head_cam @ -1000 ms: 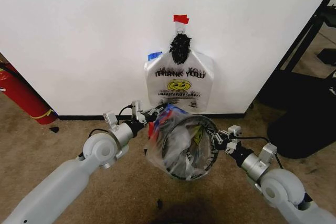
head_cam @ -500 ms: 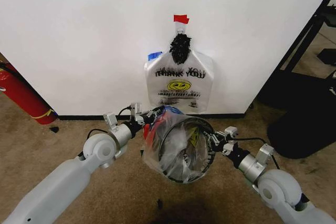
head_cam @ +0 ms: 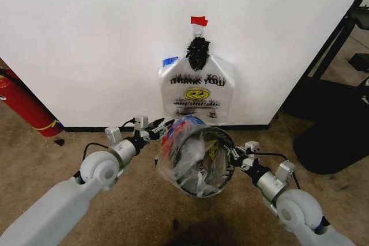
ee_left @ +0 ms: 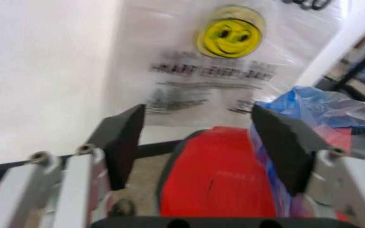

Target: Pick up the garbage bag from the wall and place it over the trash bin.

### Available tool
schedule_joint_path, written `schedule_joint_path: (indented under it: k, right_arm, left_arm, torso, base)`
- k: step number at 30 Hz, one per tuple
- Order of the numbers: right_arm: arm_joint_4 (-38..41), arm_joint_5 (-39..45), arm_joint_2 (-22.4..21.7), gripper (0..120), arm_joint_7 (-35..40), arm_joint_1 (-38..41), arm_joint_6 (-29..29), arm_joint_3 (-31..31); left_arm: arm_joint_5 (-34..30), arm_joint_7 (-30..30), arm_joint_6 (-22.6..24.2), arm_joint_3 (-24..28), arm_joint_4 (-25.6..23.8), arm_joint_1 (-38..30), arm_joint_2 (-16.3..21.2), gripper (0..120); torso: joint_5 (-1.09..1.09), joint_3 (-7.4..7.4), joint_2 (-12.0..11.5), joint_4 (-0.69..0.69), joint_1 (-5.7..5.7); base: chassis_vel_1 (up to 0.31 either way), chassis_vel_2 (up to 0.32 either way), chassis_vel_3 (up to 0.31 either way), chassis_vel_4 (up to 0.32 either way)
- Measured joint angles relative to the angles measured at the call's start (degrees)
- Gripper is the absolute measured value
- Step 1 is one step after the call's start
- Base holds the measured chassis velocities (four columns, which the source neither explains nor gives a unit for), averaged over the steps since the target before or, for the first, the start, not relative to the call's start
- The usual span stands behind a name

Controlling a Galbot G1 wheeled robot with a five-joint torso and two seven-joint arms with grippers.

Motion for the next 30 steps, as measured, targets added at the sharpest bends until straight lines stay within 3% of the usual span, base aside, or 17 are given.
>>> schedule_joint_path:
  k: [3, 6, 8, 12, 18, 20, 23, 26, 30]
  right_arm:
    - [1.1, 0.8, 2.8, 0, 3.3, -1.3, -1.2, 0.6]
    - [2.1, 0.3, 4.4, 0, 5.5, -2.5, -1.7, 1.2]
    - [2.5, -0.6, 5.5, 0, 7.3, -3.0, -2.1, 1.2]
    - [3.0, -3.2, 8.0, 0, 10.7, -3.7, -2.4, 1.1]
    - [5.1, -4.6, 11.9, 0, 16.6, -4.6, -2.8, 0.5]
    - [5.5, -4.7, 12.5, 0, 17.3, -4.7, -2.8, 0.3]
    - [6.7, -7.1, 14.4, 0, 20.3, -5.2, -2.7, -1.3]
    - [6.7, -8.6, 15.1, 0, 21.7, -5.4, -2.5, -2.0]
    - [6.1, -12.1, 17.2, 0, 24.9, -5.5, -1.5, -3.5]
  left_arm:
    - [4.4, -5.0, -3.0, -0.9, -3.2, 4.3, -0.4, 86]
    - [6.2, -8.9, -3.7, -0.5, -4.6, 5.3, -1.4, 93]
    - [7.5, -12.1, -3.6, -0.2, -5.7, 5.8, -2.1, 90]
    - [8.9, -16.8, -2.2, -0.5, -9.8, 8.0, -2.1, 74]
    - [13.6, -18.5, 1.4, -0.9, -18.8, 15.9, -1.3, 49]
    - [14.3, -18.5, 1.6, -0.9, -19.9, 17.1, -1.3, 46]
    - [17.4, -18.4, 1.7, -0.9, -23.2, 20.9, -1.3, 32]
    - [18.3, -18.3, 1.7, -0.9, -24.1, 21.5, -1.3, 26]
    - [18.9, -18.1, 3.2, -0.2, -26.1, 21.3, -1.0, 8]
  torso:
    - [0.01, 0.00, 0.0, 0.04, 0.00]
    - [-0.01, -0.01, 0.0, -0.01, 0.00]
    - [-0.01, -0.01, 0.0, -0.02, 0.00]
    - [0.01, -0.01, 0.0, -0.01, 0.00]
    - [0.01, -0.01, 0.0, 0.01, 0.00]
    - [0.00, 0.00, 0.0, 0.00, 0.00]
    - [0.00, -0.01, 0.0, 0.01, 0.00]
    - [0.01, 0.00, 0.0, 0.02, -0.01]
    - [0.01, 0.00, 0.0, -0.02, 0.00]
  base:
    - [0.000, 0.000, 0.000, 0.000]
    - [0.000, 0.000, 0.000, 0.000]
    - [0.000, 0.000, 0.000, 0.000]
    - [0.000, 0.000, 0.000, 0.000]
    - [0.000, 0.000, 0.000, 0.000]
    - [0.000, 0.000, 0.000, 0.000]
    - [0.000, 0.000, 0.000, 0.000]
    - [0.000, 0.000, 0.000, 0.000]
    - [0.000, 0.000, 0.000, 0.000]
